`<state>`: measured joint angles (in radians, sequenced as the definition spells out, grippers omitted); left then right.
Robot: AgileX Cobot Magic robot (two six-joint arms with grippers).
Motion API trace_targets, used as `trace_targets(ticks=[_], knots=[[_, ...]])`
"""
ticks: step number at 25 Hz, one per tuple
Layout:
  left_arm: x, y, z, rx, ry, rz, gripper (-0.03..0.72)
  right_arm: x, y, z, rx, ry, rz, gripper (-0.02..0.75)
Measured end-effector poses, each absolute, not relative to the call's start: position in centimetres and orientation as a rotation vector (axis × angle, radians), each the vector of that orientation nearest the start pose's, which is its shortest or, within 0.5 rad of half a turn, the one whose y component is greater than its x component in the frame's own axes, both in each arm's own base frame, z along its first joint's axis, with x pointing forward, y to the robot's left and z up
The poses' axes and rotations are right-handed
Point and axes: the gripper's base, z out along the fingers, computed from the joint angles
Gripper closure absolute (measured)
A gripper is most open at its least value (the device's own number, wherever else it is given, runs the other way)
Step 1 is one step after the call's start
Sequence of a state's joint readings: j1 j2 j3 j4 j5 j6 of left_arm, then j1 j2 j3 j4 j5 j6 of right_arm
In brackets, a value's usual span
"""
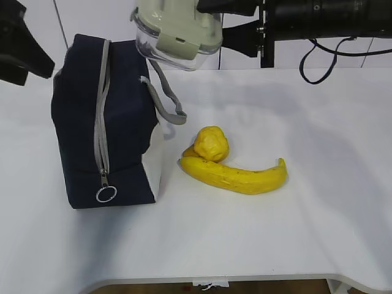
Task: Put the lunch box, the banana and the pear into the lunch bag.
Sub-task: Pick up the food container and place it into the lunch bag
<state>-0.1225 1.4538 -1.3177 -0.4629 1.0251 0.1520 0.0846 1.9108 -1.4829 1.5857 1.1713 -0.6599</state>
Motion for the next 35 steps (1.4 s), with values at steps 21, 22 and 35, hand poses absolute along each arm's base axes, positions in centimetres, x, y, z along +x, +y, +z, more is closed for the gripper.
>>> trace_targets(ticks=[21, 22, 35], knots=[[33.2, -8.4, 31.1, 0.253, 2.607, -0.708, 0.675, 39.0, 17.2, 30.5, -0.059, 2.040, 1.788, 0.385], [33.2, -8.4, 31.1, 0.250, 2.604, -0.713, 0.675, 39.0, 17.4, 30.5, -0.059, 2.042, 1.781, 0.385], [33.4, -8.9, 31.5, 0.205, 2.560, -0.806, 0.676, 41.1, 17.3, 27.1, 0.003, 2.139, 1.428, 0.385]])
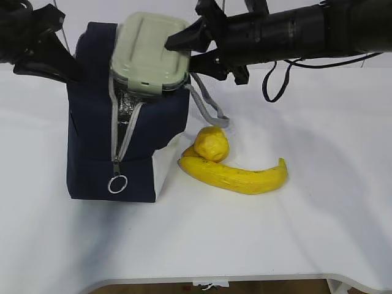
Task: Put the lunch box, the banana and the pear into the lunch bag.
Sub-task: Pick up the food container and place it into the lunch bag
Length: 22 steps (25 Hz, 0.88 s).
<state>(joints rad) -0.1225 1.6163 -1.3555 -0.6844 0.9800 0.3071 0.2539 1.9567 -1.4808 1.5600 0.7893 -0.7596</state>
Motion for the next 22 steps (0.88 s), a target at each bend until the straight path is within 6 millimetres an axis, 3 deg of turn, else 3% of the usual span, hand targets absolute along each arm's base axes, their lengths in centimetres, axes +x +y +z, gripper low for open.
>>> trace_targets(ticks=[4, 9, 18, 22], knots=[[33.4, -9.1, 31.7, 0.213, 2.541, -0.825, 0.676, 41.7, 16.7, 26.1, -0.021, 2.181, 1.230, 0.385], [33.6, -9.6, 32.1, 0.285, 2.452, -0.887, 0.676, 41.8, 16.8, 25.4, -0.058, 2.202, 1.193, 0.385], [34.1, -9.9, 31.9, 0.337, 2.407, -0.929, 0.676, 40.2, 20.7, 26.2, -0.261, 2.193, 1.259, 0.385], [34.0, -9.7, 31.6, 0.387, 2.422, -0.870, 0.676, 40.3, 21.7, 25.6, -0.289, 2.201, 1.260, 0.385]])
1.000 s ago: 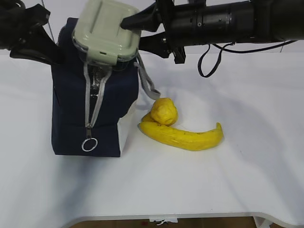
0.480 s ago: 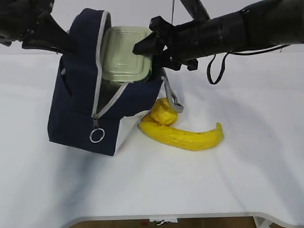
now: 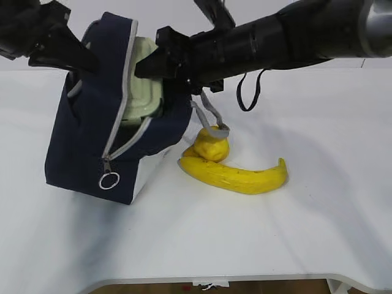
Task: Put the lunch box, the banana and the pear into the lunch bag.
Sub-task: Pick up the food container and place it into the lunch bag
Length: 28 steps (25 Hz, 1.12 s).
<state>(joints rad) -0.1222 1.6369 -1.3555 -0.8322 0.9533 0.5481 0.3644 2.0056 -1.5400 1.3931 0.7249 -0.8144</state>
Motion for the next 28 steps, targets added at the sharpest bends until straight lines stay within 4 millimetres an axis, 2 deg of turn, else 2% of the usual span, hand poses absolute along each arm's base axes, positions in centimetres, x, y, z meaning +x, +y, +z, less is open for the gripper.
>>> trace_targets(ticks=[5, 10, 14, 28], knots=[[33.6, -9.2, 30.7, 0.485, 2.494, -0.769, 0.676, 40.6, 23.1, 24.0, -0.307, 2.231, 1.278, 0.385], [33.3, -9.0, 29.9, 0.522, 2.538, -0.737, 0.676, 40.7, 23.2, 23.7, -0.303, 2.232, 1.278, 0.385], [33.5, -8.9, 29.4, 0.526, 2.555, -0.730, 0.676, 41.3, 23.5, 22.1, -0.230, 2.252, 1.325, 0.385], [33.5, -9.2, 29.5, 0.499, 2.543, -0.784, 0.676, 42.3, 23.6, 20.0, -0.148, 2.273, 1.298, 0.385]])
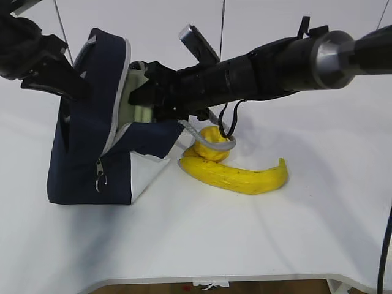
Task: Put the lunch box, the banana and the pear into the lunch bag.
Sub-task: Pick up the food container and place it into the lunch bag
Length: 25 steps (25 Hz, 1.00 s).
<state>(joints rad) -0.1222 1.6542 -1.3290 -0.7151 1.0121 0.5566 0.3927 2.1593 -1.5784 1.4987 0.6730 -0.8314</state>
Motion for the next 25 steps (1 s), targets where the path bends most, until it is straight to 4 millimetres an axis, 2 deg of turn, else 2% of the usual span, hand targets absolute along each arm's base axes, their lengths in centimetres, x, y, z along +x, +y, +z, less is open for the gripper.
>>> trace_targets(ticks=[8, 15, 25], knots=[[33.4, -8.8, 29.2, 0.545, 2.574, -0.717, 0.676, 42.8, 25.0, 18.2, -0.165, 2.291, 1.321, 0.385], [33.2, -8.4, 28.8, 0.601, 2.611, -0.650, 0.676, 43.1, 25.3, 16.2, -0.151, 2.333, 1.315, 0.385], [33.1, -8.4, 28.8, 0.607, 2.615, -0.643, 0.676, 43.1, 25.3, 15.8, -0.161, 2.346, 1.304, 0.379]])
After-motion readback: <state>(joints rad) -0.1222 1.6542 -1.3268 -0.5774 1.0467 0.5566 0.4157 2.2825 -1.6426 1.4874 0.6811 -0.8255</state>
